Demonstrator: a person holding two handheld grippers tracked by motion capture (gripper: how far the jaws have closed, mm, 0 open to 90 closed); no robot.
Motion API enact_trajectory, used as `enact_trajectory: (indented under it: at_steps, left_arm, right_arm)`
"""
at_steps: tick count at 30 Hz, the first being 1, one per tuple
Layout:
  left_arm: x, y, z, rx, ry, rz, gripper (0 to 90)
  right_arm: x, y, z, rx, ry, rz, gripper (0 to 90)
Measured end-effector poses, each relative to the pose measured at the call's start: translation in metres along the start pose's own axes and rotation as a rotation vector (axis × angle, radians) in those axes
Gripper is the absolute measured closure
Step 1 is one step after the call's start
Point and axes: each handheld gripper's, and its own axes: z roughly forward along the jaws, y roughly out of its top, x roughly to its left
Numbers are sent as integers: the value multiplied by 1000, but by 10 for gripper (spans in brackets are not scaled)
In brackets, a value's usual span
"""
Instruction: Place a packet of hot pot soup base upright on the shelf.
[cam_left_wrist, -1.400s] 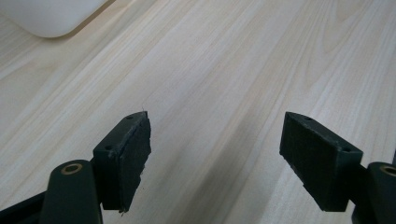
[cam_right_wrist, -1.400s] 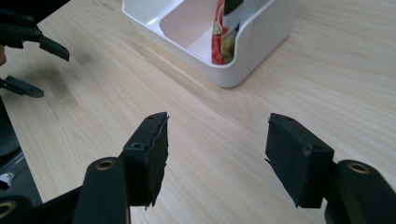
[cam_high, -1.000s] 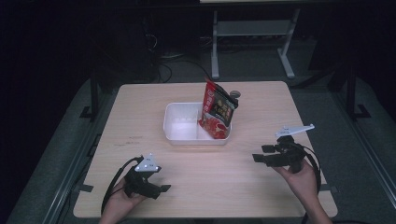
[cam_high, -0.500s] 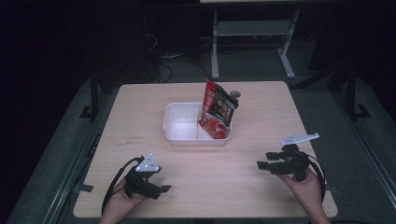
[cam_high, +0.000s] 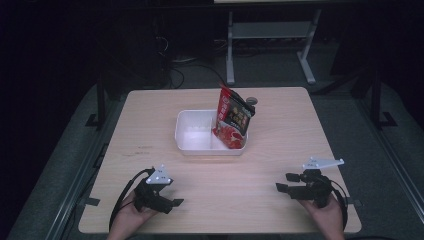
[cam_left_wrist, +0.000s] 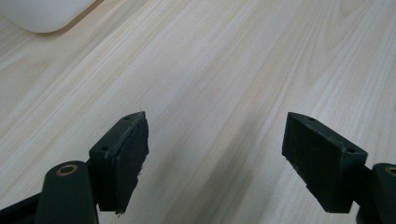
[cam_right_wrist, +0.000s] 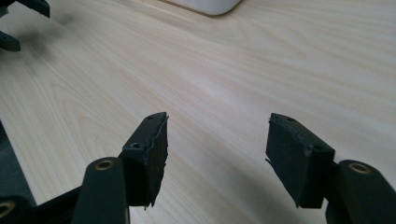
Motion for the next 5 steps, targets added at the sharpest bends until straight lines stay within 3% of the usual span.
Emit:
enact_trajectory:
  at_steps: [1,5]
  left_arm:
    - [0,0,0,-2,-1,-1,224]
    - [1,1,1,-2,-4,-2,224]
  right_arm:
    - [1,-2,0,12,29,19,374]
    - [4,-3,-5,-27,13,11,372]
